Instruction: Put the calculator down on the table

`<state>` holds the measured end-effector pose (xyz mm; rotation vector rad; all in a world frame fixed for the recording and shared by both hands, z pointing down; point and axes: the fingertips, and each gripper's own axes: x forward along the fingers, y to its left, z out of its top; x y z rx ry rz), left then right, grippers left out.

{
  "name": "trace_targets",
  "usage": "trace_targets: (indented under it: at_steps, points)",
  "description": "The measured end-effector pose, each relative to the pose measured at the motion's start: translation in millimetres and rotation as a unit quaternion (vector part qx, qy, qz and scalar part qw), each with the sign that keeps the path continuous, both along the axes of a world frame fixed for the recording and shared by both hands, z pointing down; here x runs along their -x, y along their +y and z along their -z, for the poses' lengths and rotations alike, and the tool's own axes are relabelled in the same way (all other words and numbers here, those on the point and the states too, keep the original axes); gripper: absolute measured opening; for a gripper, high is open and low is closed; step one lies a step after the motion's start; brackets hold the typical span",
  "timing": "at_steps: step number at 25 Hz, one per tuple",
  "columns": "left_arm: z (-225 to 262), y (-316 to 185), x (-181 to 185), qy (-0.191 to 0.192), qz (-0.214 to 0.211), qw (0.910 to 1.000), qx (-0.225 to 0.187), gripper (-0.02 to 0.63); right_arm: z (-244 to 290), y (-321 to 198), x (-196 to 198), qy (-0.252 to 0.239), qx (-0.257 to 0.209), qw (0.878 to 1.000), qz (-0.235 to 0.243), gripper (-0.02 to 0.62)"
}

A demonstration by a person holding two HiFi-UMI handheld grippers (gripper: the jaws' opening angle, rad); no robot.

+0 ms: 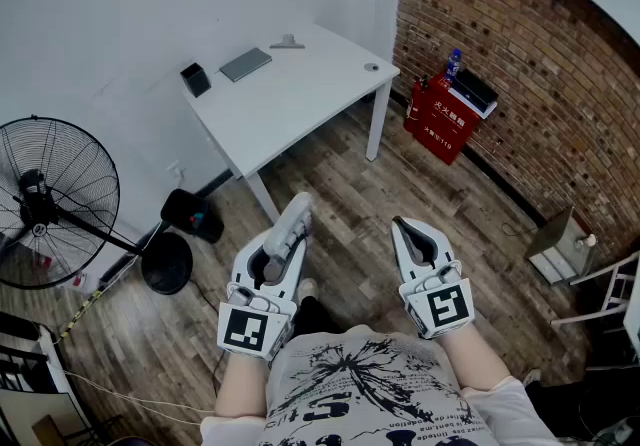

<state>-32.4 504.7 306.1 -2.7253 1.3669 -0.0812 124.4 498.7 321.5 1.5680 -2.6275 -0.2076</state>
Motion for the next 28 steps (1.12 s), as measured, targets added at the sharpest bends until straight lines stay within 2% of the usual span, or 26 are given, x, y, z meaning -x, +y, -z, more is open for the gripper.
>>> trace_targets:
  at_steps: [12,18,21,23,28]
  points:
    - [0,-9,-13,0.008,0.002,0.9999,0.006,0.141,-5,-3,-17,0.007,0.008,1.0,-0.004,0.014]
    - [-10,-27,-23,0.007,-0.013,0.9997,0.018,0.141,-24,-25,-24,0.025,0.024,0.999,0.0,0.015]
    - [-15,-52,-23,0.002,-0.018,0.9996,0.023,0.141,-28,-53,-25,0.016,0.026,1.0,-0.006,0.015]
    - [-16,-76,-24,0.011,-0.021,0.9993,0.027,0.141,-30,-77,-28,0.016,0.028,0.999,-0.009,0.015]
    - [-23,-165,-27,0.009,-0.028,0.9992,0.028,0.141,-40,-158,-34,0.013,0.044,0.999,-0.023,0.015]
